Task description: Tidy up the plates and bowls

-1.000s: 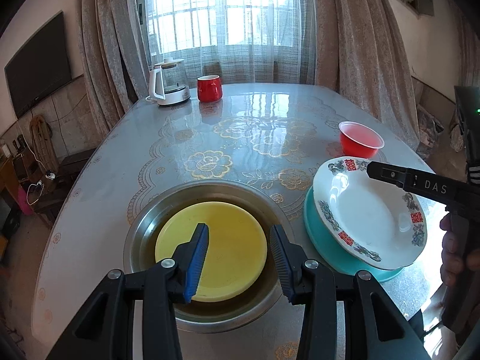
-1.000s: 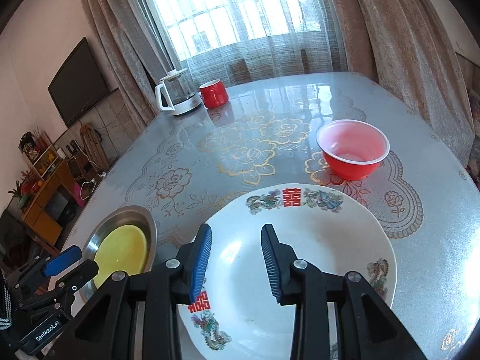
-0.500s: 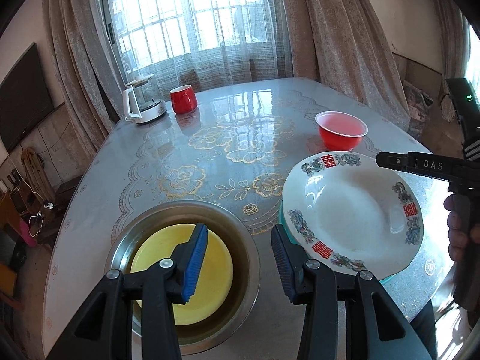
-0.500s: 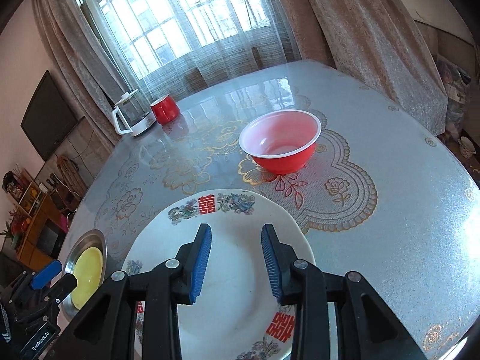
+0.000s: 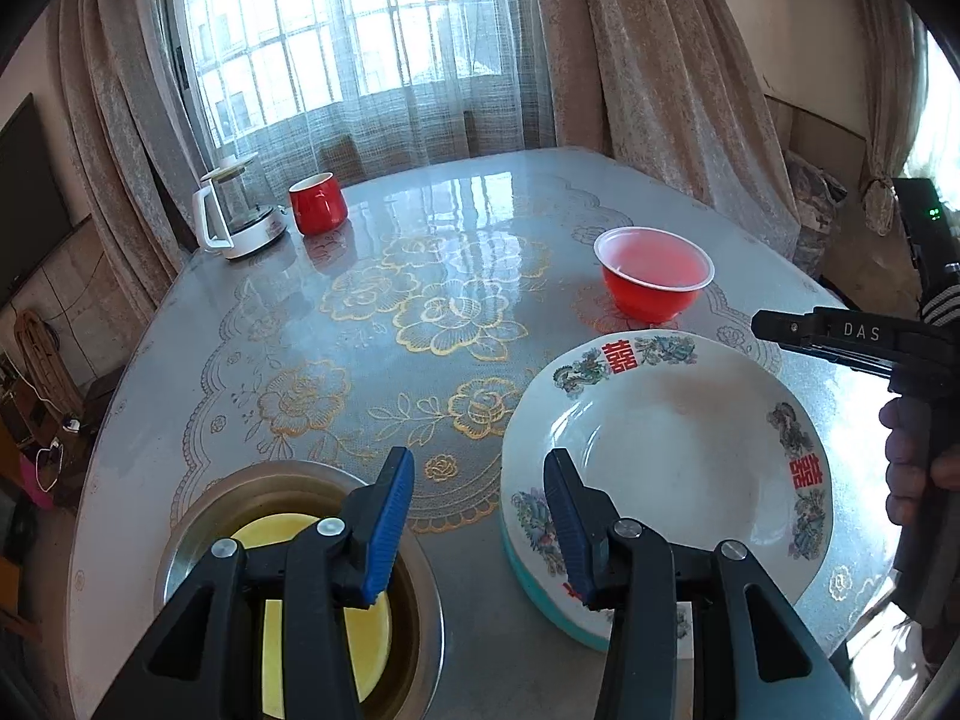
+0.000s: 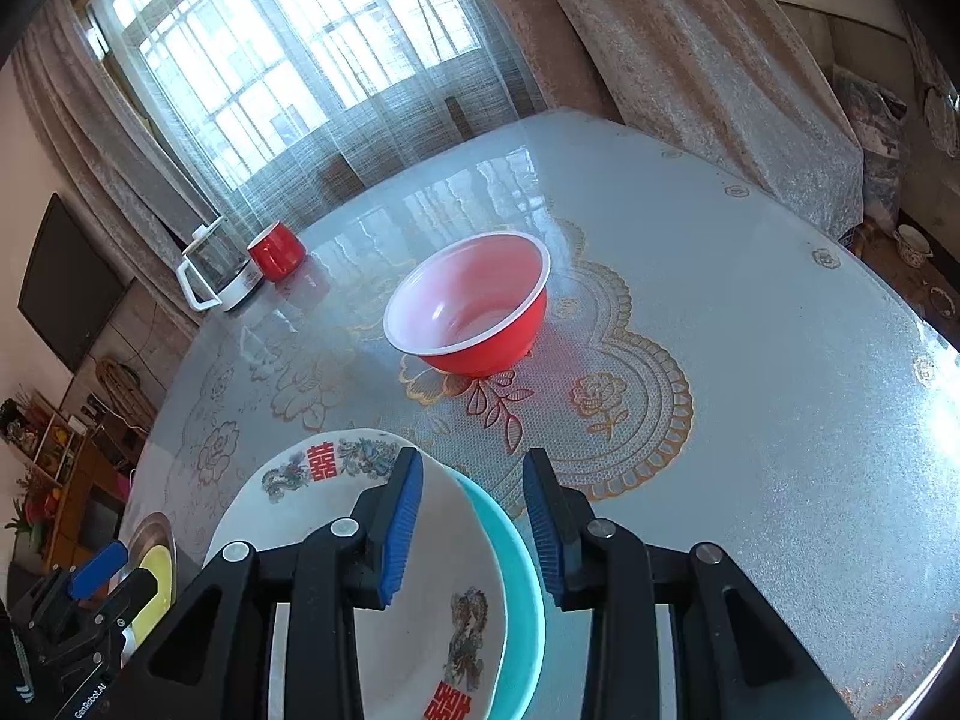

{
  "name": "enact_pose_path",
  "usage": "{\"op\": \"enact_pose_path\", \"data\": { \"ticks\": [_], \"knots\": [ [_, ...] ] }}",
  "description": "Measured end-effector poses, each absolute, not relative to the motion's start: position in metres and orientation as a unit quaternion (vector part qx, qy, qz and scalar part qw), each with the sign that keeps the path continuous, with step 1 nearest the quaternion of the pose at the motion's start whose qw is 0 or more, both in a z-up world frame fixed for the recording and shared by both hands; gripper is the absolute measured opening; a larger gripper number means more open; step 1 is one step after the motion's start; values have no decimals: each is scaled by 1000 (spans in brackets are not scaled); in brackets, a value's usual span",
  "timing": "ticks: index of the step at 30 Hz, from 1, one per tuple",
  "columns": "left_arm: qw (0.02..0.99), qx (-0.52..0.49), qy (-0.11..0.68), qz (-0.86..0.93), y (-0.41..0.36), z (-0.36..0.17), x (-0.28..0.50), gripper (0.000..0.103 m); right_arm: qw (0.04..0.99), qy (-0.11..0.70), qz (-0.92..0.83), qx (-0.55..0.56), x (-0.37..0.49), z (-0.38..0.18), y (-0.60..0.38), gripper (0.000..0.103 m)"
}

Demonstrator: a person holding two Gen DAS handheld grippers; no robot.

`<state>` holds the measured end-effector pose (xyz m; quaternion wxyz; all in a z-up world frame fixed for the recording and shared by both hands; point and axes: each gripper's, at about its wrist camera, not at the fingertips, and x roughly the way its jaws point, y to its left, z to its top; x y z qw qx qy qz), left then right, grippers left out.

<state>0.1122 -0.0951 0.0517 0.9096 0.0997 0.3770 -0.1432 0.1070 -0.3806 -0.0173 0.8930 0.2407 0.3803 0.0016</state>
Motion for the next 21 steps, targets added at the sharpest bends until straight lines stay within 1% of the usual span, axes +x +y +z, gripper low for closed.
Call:
{"op": "enact_pose_path", "data": {
  "ticks": [3, 12, 21],
  "knots": [
    [902, 70, 399, -151, -102, 53, 130, 46, 889, 380, -6, 254, 115, -18, -392, 35],
    [881, 19, 431, -195, -139, 57, 173, 46, 882, 381, -21, 276, 146, -17, -415, 35],
    [858, -34, 459, -228, -176, 50, 225, 44, 877, 393, -25, 277, 180, -19, -420, 35]
  ]
}}
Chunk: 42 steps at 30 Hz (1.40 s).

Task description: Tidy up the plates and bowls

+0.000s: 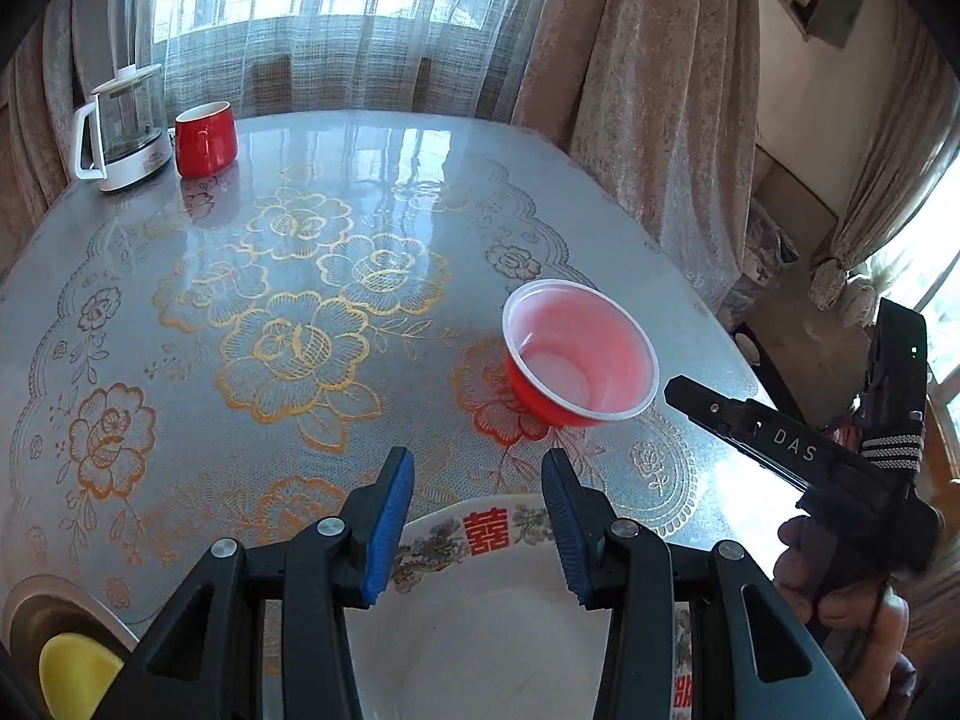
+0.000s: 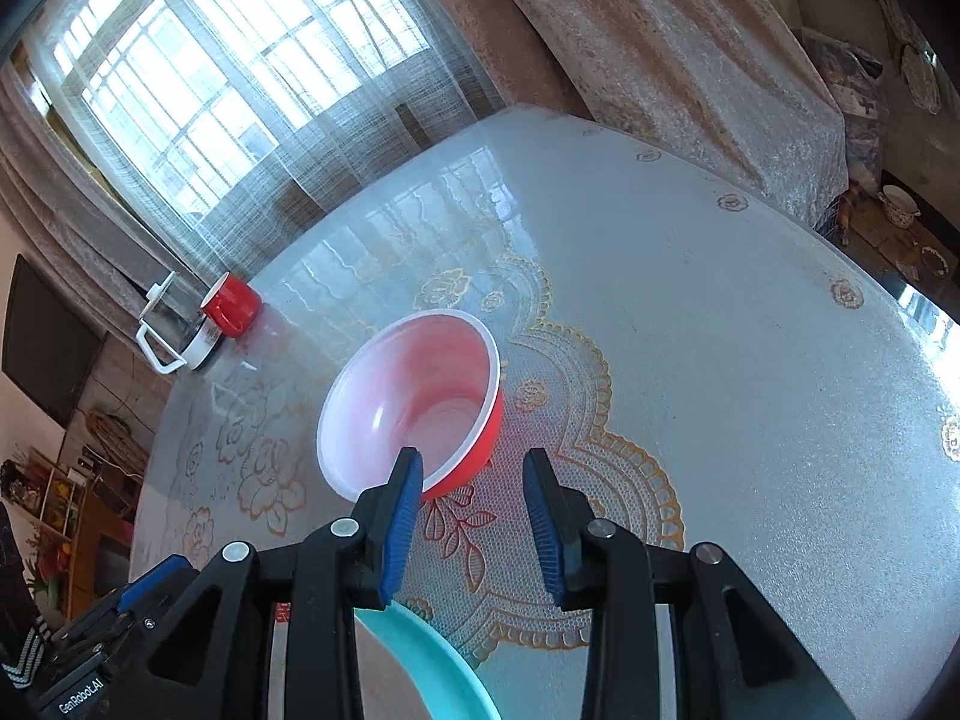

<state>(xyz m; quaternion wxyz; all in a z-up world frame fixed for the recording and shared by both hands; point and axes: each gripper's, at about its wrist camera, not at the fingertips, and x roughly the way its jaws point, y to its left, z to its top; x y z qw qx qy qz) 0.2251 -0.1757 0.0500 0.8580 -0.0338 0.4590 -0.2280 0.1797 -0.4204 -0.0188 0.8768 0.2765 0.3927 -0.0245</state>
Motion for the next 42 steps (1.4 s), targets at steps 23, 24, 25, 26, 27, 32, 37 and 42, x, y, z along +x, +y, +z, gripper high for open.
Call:
{"op": "enact_pose_path", "data": {
  "ticks": [23, 24, 25, 26, 27, 32, 37, 42],
  "knots": [
    [825, -87, 486, -274, -231, 24, 269, 37, 879, 420, 14, 225, 201, -22, -405, 22],
    [828, -83, 483, -272, -231, 25, 268, 37, 881, 419, 16, 220, 200, -20, -402, 19],
    [828, -82, 486, -269, -230, 25, 267, 37, 882, 418, 15, 216, 200, -18, -401, 18],
    [826, -86, 490, -265, -228, 24, 268, 37, 881, 419, 14, 218, 200, -19, -401, 18],
    [825, -95, 492, -263, -225, 24, 269, 37, 878, 421, 12, 227, 201, -20, -404, 18],
    [827, -113, 495, -244, -209, 20, 276, 44, 872, 425, 5, 244, 200, -29, -416, 18],
    [823, -133, 500, -236, -207, 15, 284, 48, 867, 423, 2, 264, 200, -32, -425, 32],
    [813, -131, 507, -255, -223, 9, 289, 40, 867, 423, 4, 265, 203, -36, -425, 30]
  ]
}}
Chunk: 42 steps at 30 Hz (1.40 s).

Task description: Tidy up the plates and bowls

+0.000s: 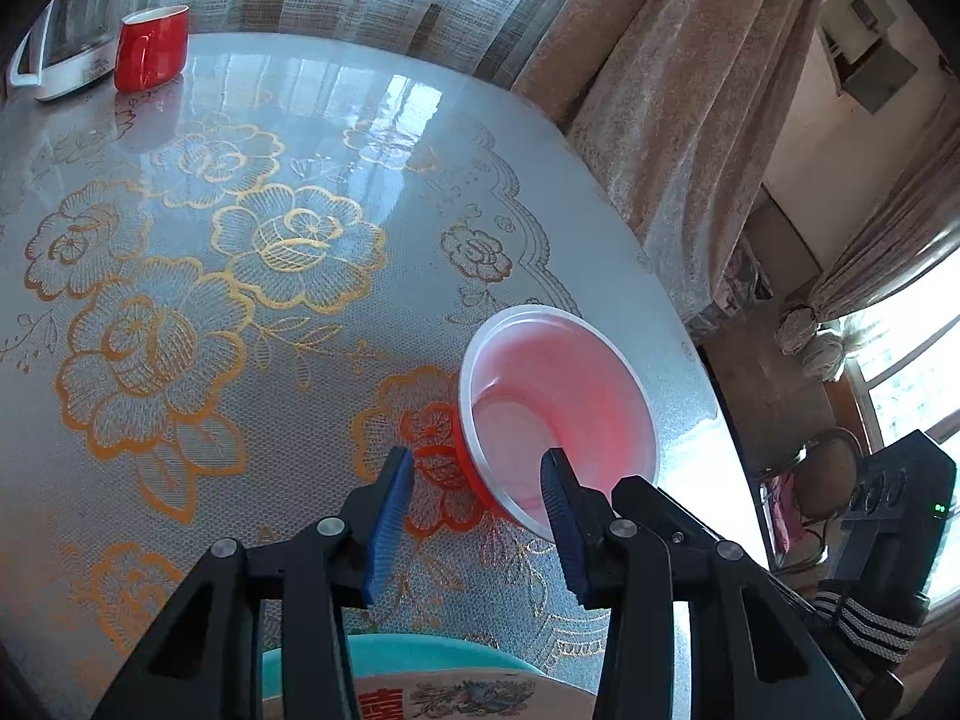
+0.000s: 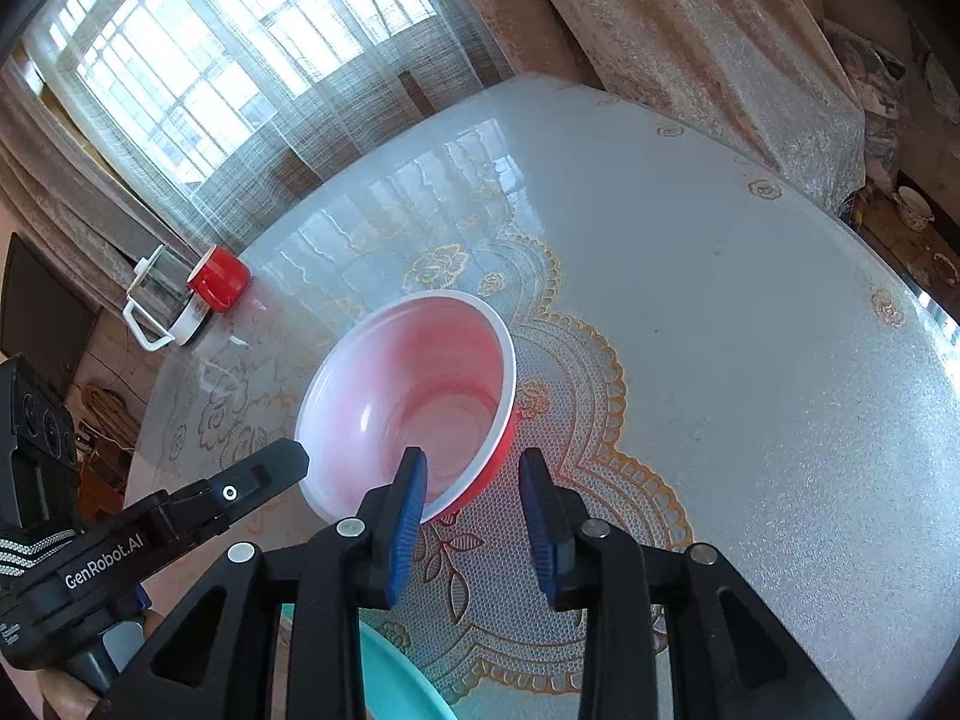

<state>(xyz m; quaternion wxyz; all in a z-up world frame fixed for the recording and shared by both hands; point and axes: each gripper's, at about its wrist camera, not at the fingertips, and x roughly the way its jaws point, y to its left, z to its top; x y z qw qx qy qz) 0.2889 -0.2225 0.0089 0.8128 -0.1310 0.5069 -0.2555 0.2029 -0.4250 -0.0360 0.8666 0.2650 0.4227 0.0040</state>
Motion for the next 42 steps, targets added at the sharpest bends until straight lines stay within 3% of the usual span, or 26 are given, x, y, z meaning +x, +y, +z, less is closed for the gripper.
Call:
{"op": "enact_pose_path", "data": {
  "ticks": [4, 21, 42],
  "knots": [
    [813, -125, 498, -274, -228, 9, 282, 39, 876, 416, 13, 242, 201, -32, -415, 18],
    [826, -149, 466, -281, -181, 51, 239, 35, 888, 384, 67, 246, 164, 7, -395, 17],
    [866, -160, 409, -239, -47, 72, 120, 36, 878, 373, 215, 211, 110, 32, -268, 17]
  ]
}}
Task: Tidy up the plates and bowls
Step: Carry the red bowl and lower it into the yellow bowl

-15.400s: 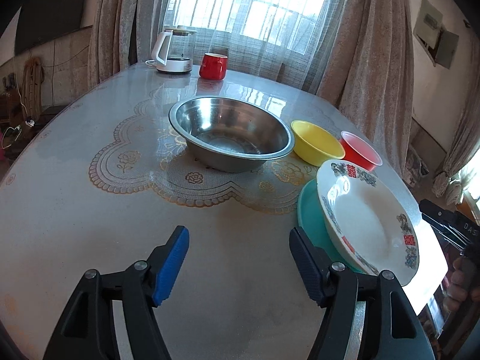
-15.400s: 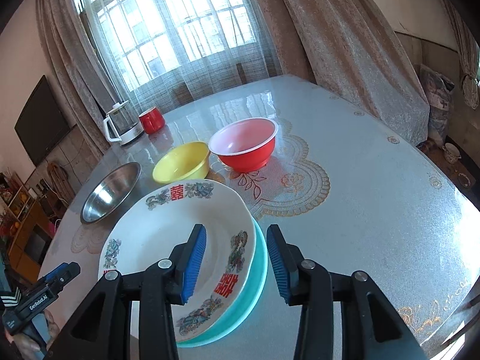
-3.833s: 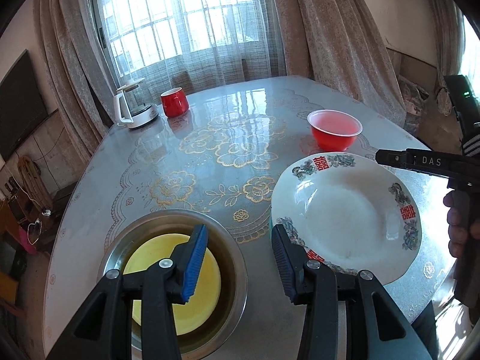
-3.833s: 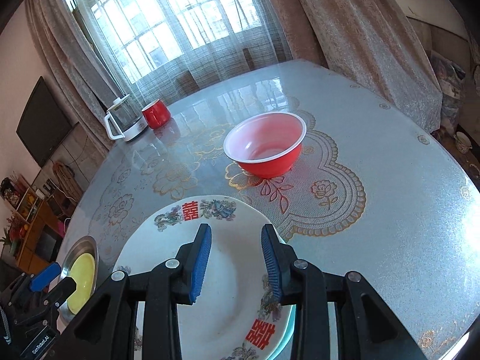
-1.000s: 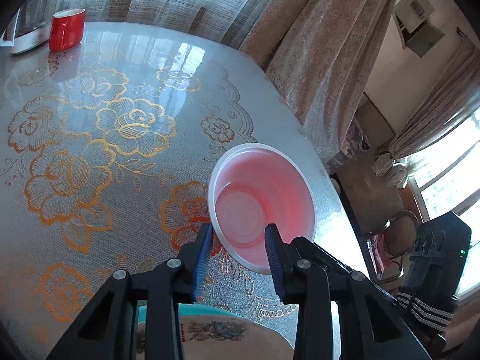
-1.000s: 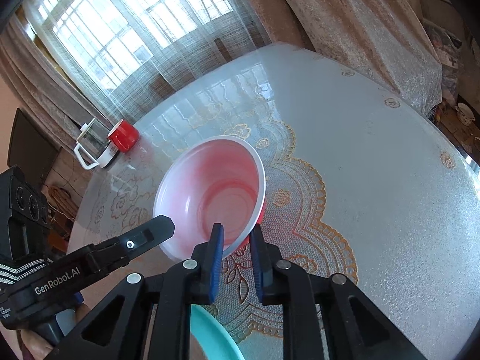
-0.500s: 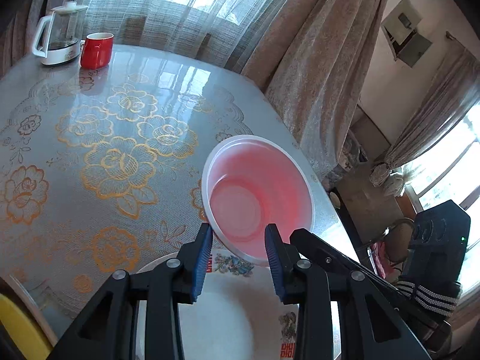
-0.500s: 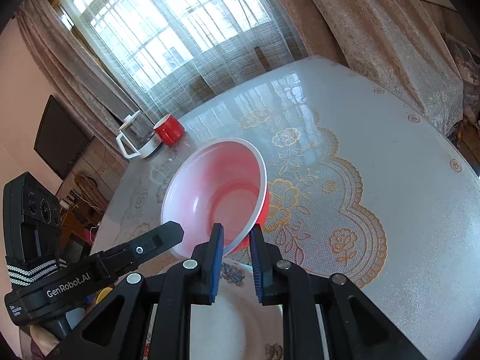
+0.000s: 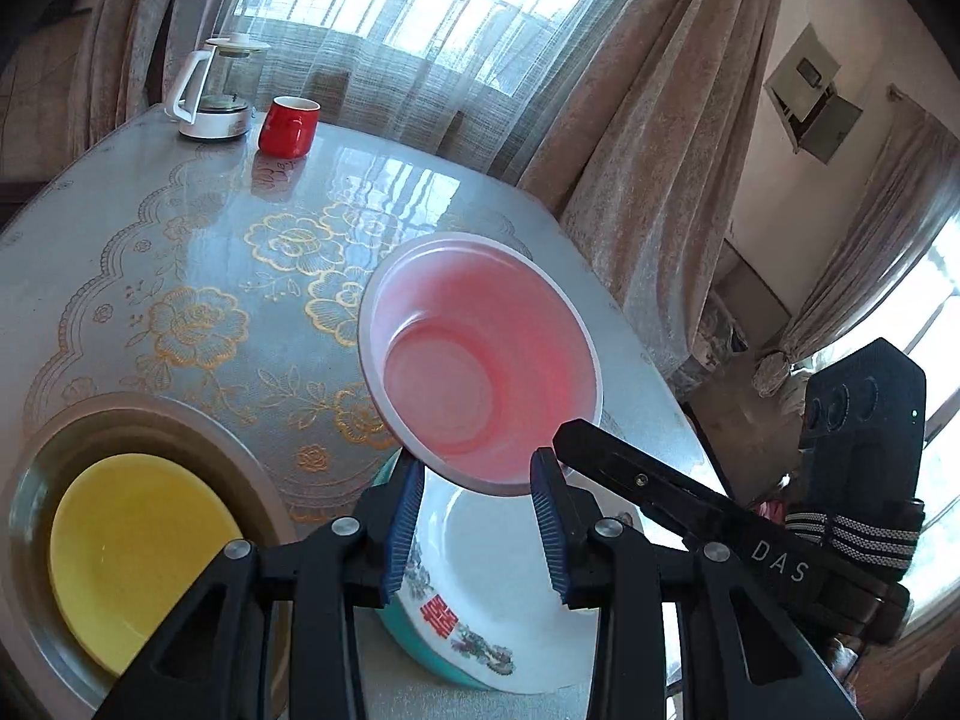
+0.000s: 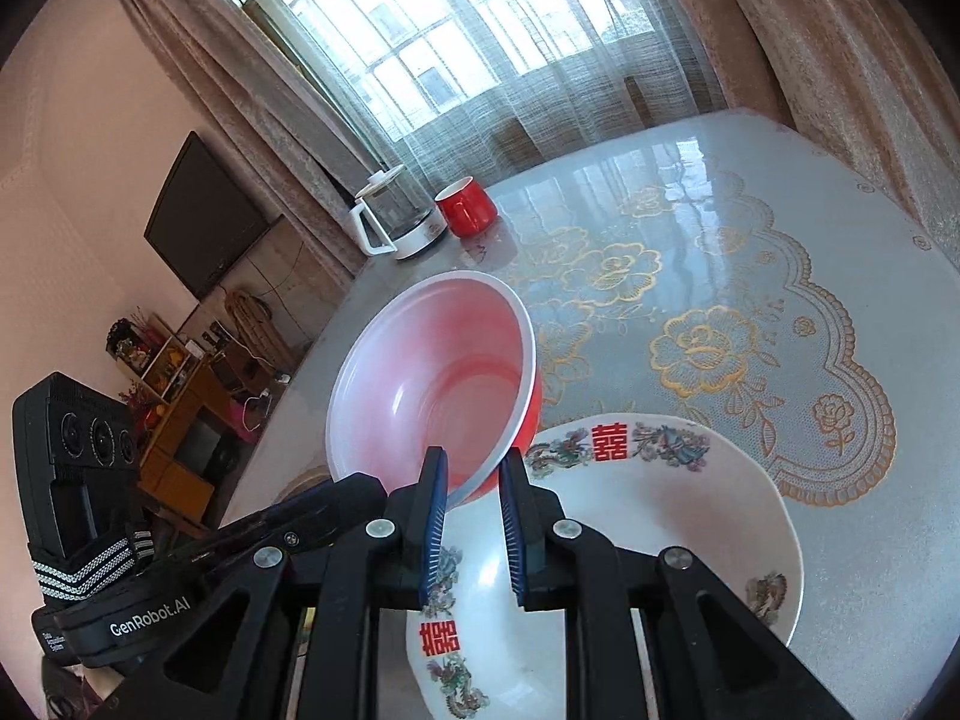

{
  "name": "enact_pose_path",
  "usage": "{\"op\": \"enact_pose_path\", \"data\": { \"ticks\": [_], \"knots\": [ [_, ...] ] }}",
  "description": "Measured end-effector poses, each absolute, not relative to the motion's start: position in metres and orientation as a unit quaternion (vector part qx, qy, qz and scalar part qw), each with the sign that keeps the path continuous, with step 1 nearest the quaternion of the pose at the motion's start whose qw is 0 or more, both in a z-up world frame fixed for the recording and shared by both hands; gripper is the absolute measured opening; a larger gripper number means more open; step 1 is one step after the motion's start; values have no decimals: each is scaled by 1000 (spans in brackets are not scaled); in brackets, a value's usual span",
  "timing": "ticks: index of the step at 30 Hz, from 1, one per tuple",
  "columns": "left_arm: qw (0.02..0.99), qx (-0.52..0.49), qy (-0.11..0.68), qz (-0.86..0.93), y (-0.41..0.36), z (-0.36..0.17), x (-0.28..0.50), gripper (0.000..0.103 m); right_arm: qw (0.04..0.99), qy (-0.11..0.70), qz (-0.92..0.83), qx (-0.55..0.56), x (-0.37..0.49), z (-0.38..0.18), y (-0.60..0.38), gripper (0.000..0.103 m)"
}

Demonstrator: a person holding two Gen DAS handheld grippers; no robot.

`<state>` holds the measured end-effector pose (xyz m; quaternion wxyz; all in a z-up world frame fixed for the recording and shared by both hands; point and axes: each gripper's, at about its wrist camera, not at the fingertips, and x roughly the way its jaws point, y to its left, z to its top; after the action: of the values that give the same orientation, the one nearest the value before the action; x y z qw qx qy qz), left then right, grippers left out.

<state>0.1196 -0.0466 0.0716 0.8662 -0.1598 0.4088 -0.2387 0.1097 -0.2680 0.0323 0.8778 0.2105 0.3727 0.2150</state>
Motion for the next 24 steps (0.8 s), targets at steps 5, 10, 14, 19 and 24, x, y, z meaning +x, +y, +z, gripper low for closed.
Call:
{"op": "enact_pose_path", "data": {
  "ticks": [5, 10, 14, 19, 24],
  "knots": [
    [871, -165, 407, -220, -12, 74, 97, 36, 868, 378, 256, 196, 101, 35, -229, 17],
    [873, -188, 403, -200, 28, 75, 79, 36, 854, 388, 294, 182, 93, 36, -195, 17],
    [871, -202, 407, -188, 47, 69, 69, 36, 842, 403, 314, 175, 89, 32, -171, 17],
    [864, -223, 415, -177, 66, 59, 58, 36, 827, 423, 329, 171, 89, 22, -150, 17],
    [857, -241, 425, -166, 79, 47, 54, 36, 815, 443, 335, 165, 90, 11, -138, 17]
  ]
}}
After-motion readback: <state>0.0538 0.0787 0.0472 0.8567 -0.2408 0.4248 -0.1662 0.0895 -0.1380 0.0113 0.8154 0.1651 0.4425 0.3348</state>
